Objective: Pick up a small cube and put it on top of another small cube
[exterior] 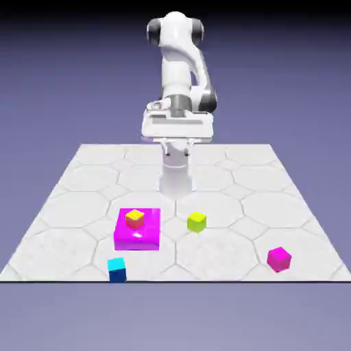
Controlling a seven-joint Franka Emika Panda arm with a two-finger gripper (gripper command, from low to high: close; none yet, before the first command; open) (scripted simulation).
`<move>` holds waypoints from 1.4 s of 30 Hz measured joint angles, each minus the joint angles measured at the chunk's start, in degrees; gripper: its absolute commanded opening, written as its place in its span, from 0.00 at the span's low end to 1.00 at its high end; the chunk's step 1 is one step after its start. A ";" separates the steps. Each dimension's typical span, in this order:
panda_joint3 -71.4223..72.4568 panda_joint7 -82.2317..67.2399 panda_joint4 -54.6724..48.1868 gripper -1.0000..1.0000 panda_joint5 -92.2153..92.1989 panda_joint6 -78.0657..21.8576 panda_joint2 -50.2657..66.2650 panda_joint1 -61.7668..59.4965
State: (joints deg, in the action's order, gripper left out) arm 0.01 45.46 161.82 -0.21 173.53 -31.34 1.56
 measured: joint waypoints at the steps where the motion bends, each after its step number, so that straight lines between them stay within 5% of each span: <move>1: 0.01 2.49 0.68 0.50 -0.18 -0.40 1.09 0.73; 20: 0.22 49.82 13.62 0.50 -3.55 -7.97 21.87 14.52; 32: 10.55 33.16 9.25 0.50 -26.55 8.53 42.75 10.59; 33: 11.25 32.00 8.95 0.00 -28.11 9.66 44.16 10.32; 42: 4.00 43.91 12.06 0.00 -12.00 -1.88 29.64 13.16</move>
State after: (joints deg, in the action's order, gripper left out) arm 4.01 89.37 173.89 -12.21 171.64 -1.70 14.72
